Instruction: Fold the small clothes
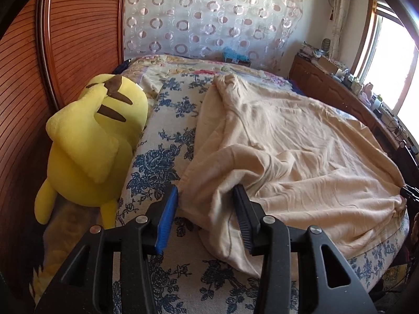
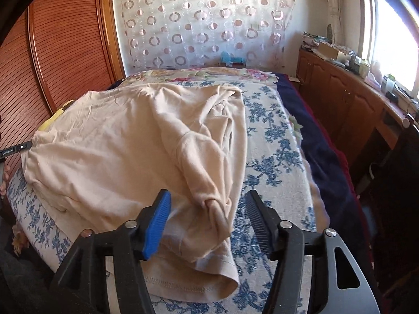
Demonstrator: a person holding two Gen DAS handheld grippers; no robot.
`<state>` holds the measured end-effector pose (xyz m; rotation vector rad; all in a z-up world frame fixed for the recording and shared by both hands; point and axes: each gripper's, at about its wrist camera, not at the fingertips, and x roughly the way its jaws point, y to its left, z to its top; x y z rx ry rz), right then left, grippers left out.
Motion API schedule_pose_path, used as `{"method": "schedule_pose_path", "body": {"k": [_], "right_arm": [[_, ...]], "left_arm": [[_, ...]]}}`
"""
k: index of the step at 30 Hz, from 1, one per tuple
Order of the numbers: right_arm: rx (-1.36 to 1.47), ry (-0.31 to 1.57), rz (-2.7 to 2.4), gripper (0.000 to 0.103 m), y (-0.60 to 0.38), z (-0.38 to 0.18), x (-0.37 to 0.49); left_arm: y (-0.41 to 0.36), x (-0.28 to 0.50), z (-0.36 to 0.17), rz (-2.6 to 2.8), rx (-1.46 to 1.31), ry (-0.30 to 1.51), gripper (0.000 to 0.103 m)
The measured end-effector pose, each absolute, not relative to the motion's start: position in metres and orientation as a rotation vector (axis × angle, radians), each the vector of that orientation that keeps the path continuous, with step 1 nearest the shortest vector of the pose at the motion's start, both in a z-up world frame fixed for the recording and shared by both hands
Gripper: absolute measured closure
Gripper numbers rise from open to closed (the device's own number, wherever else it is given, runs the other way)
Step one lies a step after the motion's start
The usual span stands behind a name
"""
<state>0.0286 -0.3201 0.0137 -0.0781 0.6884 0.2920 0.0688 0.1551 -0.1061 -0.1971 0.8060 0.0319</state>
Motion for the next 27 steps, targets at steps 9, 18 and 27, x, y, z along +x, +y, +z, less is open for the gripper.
{"method": "schedule_pose_path", "body": {"k": [9,18,27], "right_arm": [[-0.105,0.712,0.288,0.037,-0.308,-0.002,0.037],[-0.115,0.692,0.285,0.035,-0.309,-0.004,0.036],[-0.109,0.686,0.291,0.033,-0.312,0.004,0.024]], "left_arm": [[0.144,0.080,-0.118,0.051,-0.124,0.861,0.028],[0.132,0.082,-0.114,-0.061,-0.147,0.864,0.092],[0.095,0.088,-0.061,-0.244,-0.242,0.723,0.095]]}}
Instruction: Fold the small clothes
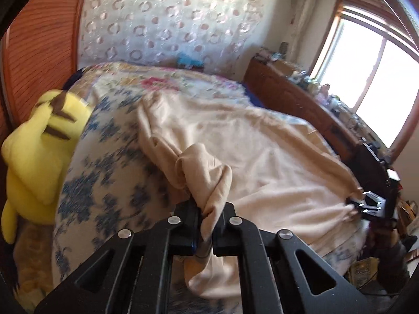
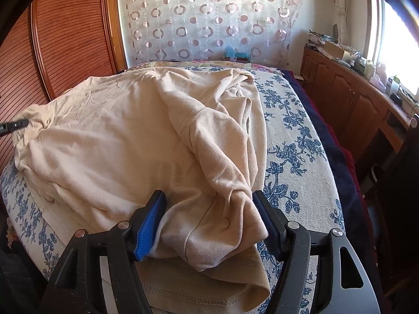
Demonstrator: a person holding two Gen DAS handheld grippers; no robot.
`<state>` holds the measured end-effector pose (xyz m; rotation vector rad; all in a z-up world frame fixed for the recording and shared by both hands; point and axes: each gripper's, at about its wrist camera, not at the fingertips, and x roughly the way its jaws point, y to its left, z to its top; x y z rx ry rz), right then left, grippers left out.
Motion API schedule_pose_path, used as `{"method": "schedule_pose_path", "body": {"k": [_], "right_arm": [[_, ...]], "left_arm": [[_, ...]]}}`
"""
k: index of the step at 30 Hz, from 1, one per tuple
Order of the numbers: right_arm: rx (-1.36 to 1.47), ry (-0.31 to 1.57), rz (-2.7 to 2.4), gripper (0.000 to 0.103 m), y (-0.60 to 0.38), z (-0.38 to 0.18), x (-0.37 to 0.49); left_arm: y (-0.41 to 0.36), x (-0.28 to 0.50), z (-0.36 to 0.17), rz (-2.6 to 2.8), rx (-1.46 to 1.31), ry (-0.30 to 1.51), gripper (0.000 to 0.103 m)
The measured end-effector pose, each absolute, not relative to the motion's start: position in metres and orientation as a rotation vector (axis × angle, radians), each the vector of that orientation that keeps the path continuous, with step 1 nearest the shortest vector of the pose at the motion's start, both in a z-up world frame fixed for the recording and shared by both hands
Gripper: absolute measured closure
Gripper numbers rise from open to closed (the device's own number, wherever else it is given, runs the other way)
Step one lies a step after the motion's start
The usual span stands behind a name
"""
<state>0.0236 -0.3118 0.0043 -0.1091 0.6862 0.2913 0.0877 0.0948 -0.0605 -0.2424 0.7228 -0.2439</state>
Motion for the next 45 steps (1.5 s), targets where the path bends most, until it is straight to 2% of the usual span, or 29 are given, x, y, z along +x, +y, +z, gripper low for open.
{"method": "schedule_pose_path", "body": {"k": [7,16,24,26,27,28,29,31,45], "right_arm": [[-0.051,0.684,0.300,0.033,-0.323,0.007,0.022],[0.006,0.624,0.277,0.033,-0.353,0.025,-0.004],[0.015,0.601,0.271,0.033,-0.369,0.033,-0.019],[0.015,0.602,0.271,0.033,-0.368,0.032,-0.016],[0.016,0.596,0.272,0.033,-0.368,0.032,-0.015],[0.016,0.597,0.272,0.033,-0.368,0.033,-0.014],[0.016,0.597,0.272,0.033,-0.368,0.033,-0.013],[0.014,0.597,0.271,0.033,-0.370,0.034,-0.011],[-0.043,0.574,0.329,0.034,-0.352,0.056,0.023]], "left_arm": [[0.009,0.122,-0.007,-0.431,-0.141,0.652,0.096],[-0.109,0.148,0.030,-0.684,-0.026,0.638,0.096],[-0.151,0.142,0.037,-0.737,0.044,0.664,0.094],[-0.145,0.144,0.034,-0.732,0.042,0.670,0.079],[-0.143,0.143,0.032,-0.724,0.035,0.663,0.064],[-0.137,0.142,0.032,-0.714,0.029,0.652,0.056],[-0.133,0.142,0.032,-0.707,0.026,0.648,0.054],[-0.129,0.139,0.030,-0.693,0.021,0.650,0.035],[-0.055,0.128,-0.005,-0.453,-0.021,0.630,0.033]]}}
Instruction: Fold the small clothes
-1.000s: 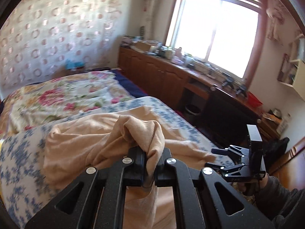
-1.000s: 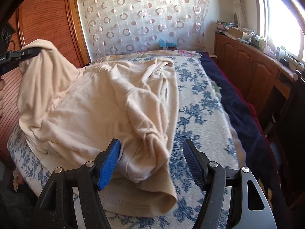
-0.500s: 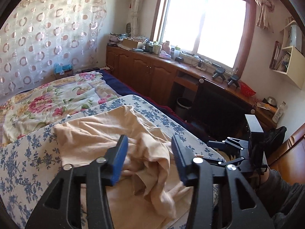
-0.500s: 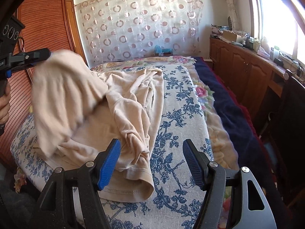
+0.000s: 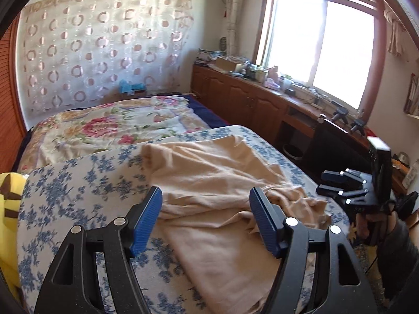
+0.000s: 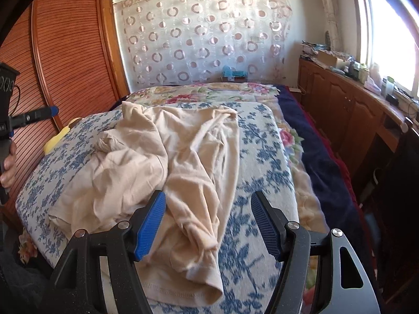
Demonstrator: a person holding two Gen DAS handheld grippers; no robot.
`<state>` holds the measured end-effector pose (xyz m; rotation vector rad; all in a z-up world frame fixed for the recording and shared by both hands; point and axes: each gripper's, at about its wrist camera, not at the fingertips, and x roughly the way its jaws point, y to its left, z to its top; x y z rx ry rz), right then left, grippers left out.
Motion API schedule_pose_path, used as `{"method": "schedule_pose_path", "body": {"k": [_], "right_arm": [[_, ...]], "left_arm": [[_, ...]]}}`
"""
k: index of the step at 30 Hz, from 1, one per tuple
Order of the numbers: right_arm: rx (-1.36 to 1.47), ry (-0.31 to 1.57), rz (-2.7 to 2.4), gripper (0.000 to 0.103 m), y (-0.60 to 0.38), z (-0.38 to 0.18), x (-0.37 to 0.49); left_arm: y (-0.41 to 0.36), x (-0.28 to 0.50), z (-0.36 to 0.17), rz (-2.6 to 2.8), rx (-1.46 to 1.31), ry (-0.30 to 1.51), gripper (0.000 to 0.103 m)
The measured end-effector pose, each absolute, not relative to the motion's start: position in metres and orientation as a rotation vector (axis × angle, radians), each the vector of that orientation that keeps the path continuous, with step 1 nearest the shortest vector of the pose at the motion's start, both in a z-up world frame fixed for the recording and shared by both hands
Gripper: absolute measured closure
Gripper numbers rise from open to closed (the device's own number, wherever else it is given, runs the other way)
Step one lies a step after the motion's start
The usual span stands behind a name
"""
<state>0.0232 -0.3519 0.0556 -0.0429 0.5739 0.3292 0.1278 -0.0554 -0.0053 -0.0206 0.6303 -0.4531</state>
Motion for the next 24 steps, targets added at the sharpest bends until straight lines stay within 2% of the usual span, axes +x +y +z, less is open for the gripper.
{"method": "schedule_pose_path", "body": {"k": [2,10,20,23,24], "right_arm": [[-0.056,0.572,0.339,0.034,-0.346,0.062,0.036],[-0.067,0.620,0.363,0.050,-0.326,0.075,0.116],[0.008,0.762,0.330,0.061,-0.302,0.055,0.222],[0.020,0.785,0.326,0.067,-0.298,0.052,0.243],[0.016,0.787,0.326,0.077,-0.296,0.052,0.247]], "left_arm": [[-0.048,0.127,-0.012,-0.436,-0.013,0.632,0.033],[-0.028,0.133,-0.040,-0.344,-0.028,0.636,0.033],[-0.022,0.145,-0.071,-0.235,-0.003,0.635,0.033],[-0.022,0.146,-0.075,-0.253,-0.004,0.650,0.033],[-0.021,0.146,-0.077,-0.268,-0.017,0.661,0.033]]}}
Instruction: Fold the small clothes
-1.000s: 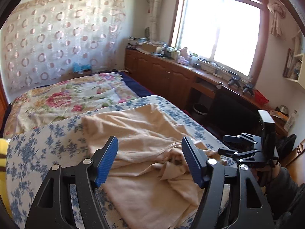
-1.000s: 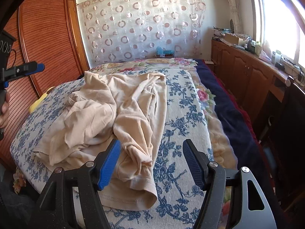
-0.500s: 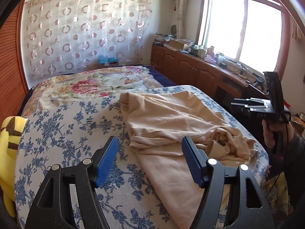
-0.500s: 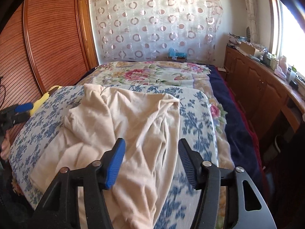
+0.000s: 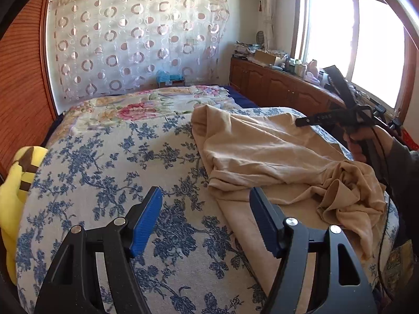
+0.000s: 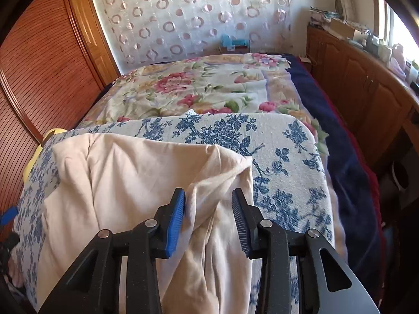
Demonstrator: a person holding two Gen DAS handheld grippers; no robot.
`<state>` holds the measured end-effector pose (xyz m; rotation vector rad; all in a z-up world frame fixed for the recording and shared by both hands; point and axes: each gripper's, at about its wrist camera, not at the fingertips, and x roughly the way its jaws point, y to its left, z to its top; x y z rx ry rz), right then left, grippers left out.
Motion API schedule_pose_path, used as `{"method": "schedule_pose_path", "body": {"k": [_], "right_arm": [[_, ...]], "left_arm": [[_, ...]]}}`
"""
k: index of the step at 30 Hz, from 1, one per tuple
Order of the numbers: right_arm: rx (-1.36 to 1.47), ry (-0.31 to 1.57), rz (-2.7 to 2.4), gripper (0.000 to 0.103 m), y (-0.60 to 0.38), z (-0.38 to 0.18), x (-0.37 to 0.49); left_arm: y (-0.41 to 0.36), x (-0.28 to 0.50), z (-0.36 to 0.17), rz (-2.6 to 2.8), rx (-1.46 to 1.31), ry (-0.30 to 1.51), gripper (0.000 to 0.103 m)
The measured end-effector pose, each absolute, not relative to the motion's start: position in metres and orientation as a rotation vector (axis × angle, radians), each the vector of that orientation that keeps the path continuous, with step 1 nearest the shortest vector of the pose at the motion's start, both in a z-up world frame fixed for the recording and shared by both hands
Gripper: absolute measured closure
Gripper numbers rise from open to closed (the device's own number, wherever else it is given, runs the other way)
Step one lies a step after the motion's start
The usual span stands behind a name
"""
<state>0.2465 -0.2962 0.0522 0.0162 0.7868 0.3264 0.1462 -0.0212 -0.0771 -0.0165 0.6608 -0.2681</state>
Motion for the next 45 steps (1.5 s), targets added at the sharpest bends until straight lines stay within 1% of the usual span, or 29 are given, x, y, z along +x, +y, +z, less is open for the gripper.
{"method": "schedule_pose_path", "body": {"k": [1,3,7,11,12,13,14,16,17,19,21,25,30,45], "right_arm": [[0.010,0.789,0.328,0.089,-0.294,0.053,0.250],[-0.014,0.782,0.324,0.099,-0.289,0.057,0.253],[-0.052,0.701,0.223,0.100,-0.290,0.074,0.255],[-0.064,0.681,0.178,0.100,-0.290,0.085,0.255],[-0.083,0.680,0.161,0.098,-0.287,0.086,0.254],[-0.110,0.674,0.136,0.092,-0.283,0.088,0.252],[-0.132,0.666,0.122,0.088,-0.281,0.090,0.247],[-0.160,0.641,0.141,0.076,-0.271,0.097,0.237],[-0.167,0.632,0.166,0.072,-0.263,0.098,0.230],[-0.185,0.615,0.233,0.054,-0.245,0.104,0.214],[-0.200,0.600,0.311,0.048,-0.226,0.105,0.196],[-0.228,0.594,0.458,0.048,-0.184,0.106,0.167],[-0.254,0.617,0.569,0.048,-0.146,0.096,0.150],[-0.421,0.764,0.726,0.048,-0.061,0.030,0.183]], "left_arm": [[-0.021,0.147,-0.078,-0.283,-0.031,0.671,0.033],[-0.022,0.148,-0.082,-0.322,-0.063,0.710,0.033],[-0.022,0.147,-0.088,-0.349,-0.095,0.734,0.033],[-0.023,0.144,-0.089,-0.349,-0.097,0.728,0.033],[-0.022,0.143,-0.089,-0.349,-0.096,0.727,0.033],[-0.022,0.142,-0.089,-0.344,-0.091,0.725,0.033],[-0.021,0.141,-0.088,-0.337,-0.087,0.722,0.033],[-0.019,0.140,-0.087,-0.328,-0.084,0.717,0.033],[-0.018,0.139,-0.087,-0.323,-0.085,0.714,0.033],[-0.016,0.139,-0.085,-0.311,-0.087,0.713,0.033],[-0.013,0.138,-0.083,-0.302,-0.087,0.711,0.033],[-0.008,0.138,-0.081,-0.288,-0.087,0.704,0.033],[0.001,0.134,-0.078,-0.264,-0.085,0.695,0.033],[0.024,0.133,-0.081,-0.226,-0.121,0.693,0.033]]}}
